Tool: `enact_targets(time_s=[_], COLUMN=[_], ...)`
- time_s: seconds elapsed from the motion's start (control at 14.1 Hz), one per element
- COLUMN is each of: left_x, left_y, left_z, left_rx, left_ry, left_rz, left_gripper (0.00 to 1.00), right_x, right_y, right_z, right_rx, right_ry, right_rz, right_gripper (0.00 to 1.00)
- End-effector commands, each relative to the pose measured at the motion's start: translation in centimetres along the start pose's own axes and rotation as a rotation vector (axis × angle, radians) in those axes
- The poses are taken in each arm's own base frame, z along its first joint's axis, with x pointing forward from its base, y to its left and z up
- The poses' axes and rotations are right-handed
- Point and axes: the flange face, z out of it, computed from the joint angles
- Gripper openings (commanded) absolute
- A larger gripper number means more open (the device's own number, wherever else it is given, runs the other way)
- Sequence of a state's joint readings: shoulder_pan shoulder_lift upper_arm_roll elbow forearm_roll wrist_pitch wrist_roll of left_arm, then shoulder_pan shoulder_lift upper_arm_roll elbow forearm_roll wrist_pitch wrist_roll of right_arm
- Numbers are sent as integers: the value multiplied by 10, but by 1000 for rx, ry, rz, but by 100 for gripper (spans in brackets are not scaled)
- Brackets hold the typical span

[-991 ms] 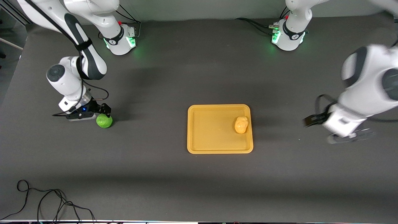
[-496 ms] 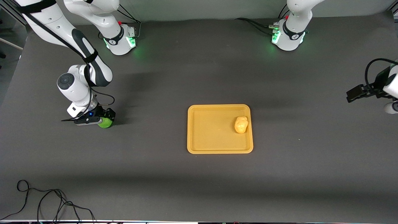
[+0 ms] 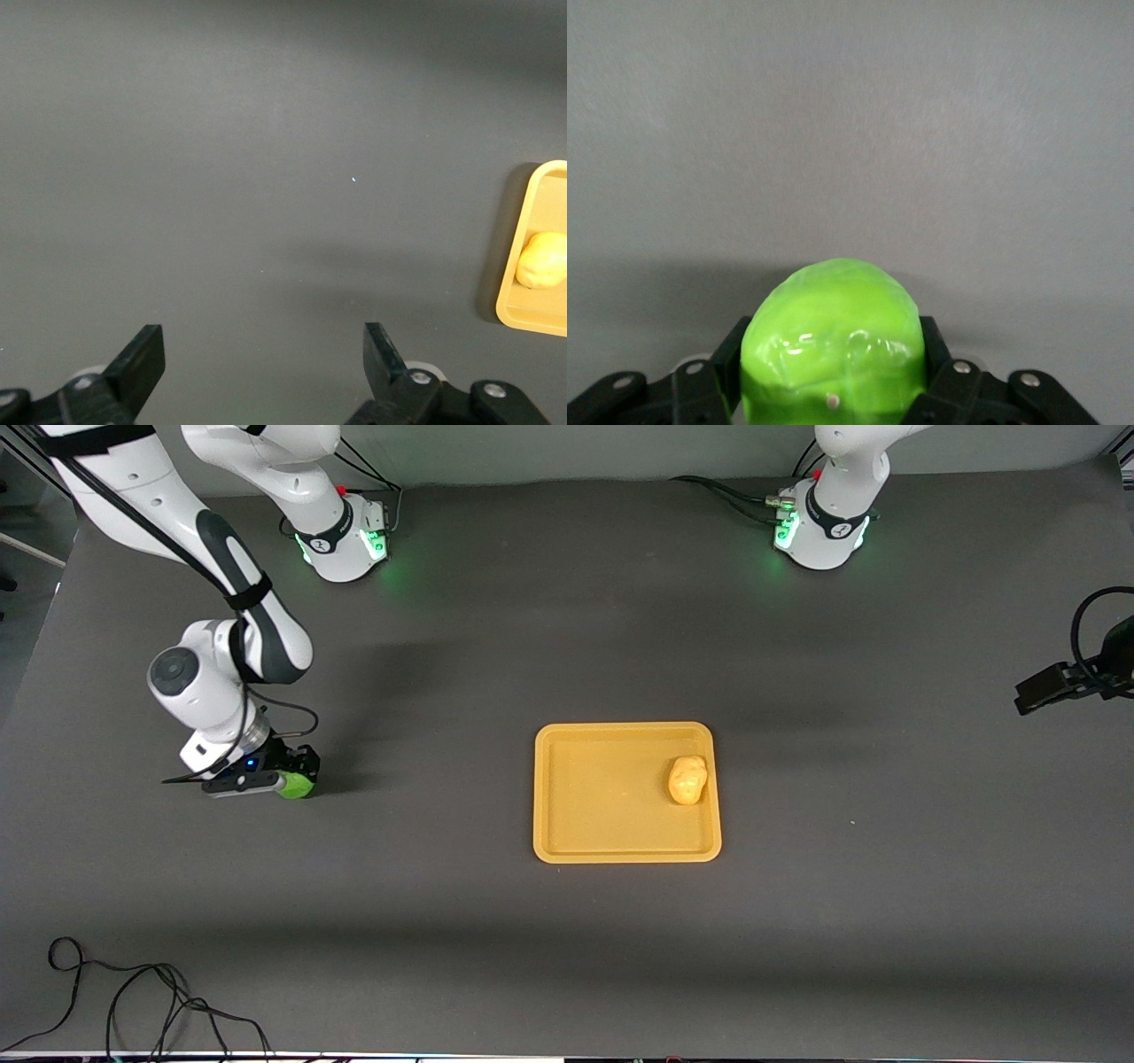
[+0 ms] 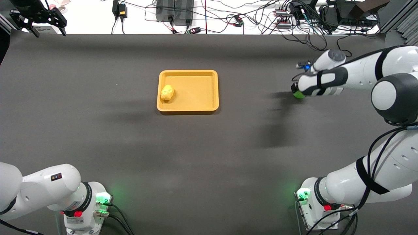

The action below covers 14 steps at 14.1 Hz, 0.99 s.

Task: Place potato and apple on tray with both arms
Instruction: 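Grasp the green apple with the right gripper while the left gripper withdraws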

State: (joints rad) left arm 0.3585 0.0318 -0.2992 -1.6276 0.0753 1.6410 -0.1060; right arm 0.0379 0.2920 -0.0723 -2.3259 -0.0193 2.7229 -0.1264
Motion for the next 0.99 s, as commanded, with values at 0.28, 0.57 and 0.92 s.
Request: enact_targets(time_s=[0.28, 0.57, 0.92], left_x=[-15, -17, -19], left_y=[11, 15, 22], left_z=[-19, -18, -20], left_rx=[-20, -21, -32], left_ry=[19, 12, 10], left_rz=[40, 50, 61], left_gripper=[100, 100, 100], right_x=[110, 154, 165], right_y=[6, -96, -299], right_z=[-188, -241, -245], right_rx=[23, 18, -20], right_ry=[-142, -128, -115], right_rz=[-34, -30, 111], right_gripper=[43, 43, 42])
